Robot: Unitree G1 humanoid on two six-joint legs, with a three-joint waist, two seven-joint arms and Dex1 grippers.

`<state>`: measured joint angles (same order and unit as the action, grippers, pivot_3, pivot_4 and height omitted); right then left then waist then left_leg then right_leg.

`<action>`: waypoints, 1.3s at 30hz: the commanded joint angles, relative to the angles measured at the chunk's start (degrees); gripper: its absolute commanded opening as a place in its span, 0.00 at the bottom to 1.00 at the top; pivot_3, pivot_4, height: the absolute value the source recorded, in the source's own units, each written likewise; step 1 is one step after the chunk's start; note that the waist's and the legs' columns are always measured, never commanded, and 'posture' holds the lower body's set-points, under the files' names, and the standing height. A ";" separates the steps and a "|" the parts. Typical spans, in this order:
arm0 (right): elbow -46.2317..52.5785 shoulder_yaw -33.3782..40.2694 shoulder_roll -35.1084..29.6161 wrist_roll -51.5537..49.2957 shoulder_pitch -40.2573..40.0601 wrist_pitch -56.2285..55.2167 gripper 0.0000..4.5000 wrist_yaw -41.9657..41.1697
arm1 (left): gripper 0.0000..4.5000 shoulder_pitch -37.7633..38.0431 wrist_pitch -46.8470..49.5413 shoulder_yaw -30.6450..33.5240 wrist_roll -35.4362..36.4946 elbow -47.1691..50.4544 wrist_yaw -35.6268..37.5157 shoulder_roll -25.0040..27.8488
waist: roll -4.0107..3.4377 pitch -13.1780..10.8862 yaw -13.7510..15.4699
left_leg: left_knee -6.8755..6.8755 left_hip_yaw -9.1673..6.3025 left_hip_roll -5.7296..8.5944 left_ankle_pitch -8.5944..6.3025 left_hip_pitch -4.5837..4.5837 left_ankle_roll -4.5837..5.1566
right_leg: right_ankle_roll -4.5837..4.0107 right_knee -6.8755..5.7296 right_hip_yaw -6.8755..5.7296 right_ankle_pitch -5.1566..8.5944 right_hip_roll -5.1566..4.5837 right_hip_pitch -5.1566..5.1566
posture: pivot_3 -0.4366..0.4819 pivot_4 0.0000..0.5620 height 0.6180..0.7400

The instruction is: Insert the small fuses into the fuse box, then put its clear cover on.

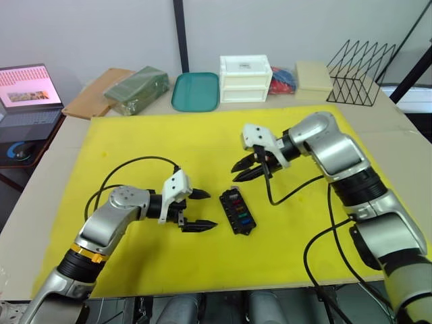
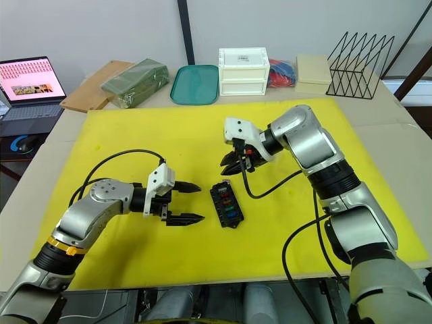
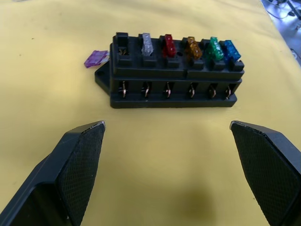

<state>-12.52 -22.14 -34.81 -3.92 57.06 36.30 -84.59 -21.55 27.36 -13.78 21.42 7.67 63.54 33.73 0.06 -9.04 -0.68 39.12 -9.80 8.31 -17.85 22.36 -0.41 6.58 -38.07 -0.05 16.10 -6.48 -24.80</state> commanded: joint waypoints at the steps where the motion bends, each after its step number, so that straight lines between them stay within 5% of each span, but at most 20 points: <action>1: -2.26 2.16 0.48 -2.53 1.15 7.07 0.29 1.30 | 1.00 -0.93 -0.52 1.46 0.23 1.03 0.14 0.58 | 0.00 0.00 0.01 | 0.00 0.00 0.00 0.00 0.00 0.00 | 0.00 0.00 0.00 0.00 0.00 0.00 | 0.48 0.27 1.00; 15: -11.84 1.66 2.67 -10.56 2.52 31.99 0.29 5.70 | 1.00 0.65 0.63 1.75 0.84 3.08 -0.56 0.92 | 0.00 0.00 -0.05 | 0.00 0.00 0.00 0.00 0.01 0.00 | 0.00 -0.01 0.01 0.00 -0.02 -0.01 | 0.48 0.27 1.00; 39: -24.24 3.01 6.46 -15.74 6.21 38.16 0.29 12.26 | 1.00 1.68 1.12 1.90 0.97 4.53 -2.14 0.26 | -0.01 0.01 -0.23 | 0.00 0.00 0.00 0.00 0.01 0.00 | 0.00 -0.02 0.01 0.00 -0.02 -0.02 | 0.48 0.27 1.00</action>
<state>-36.68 -20.13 -27.94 -19.27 61.59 75.39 -72.38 -19.99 28.45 -12.71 21.79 9.89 61.56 33.78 0.04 -9.03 -0.91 39.12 -9.80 8.31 -17.85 22.38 -0.41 6.58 -38.09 -0.04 16.09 -6.49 -24.81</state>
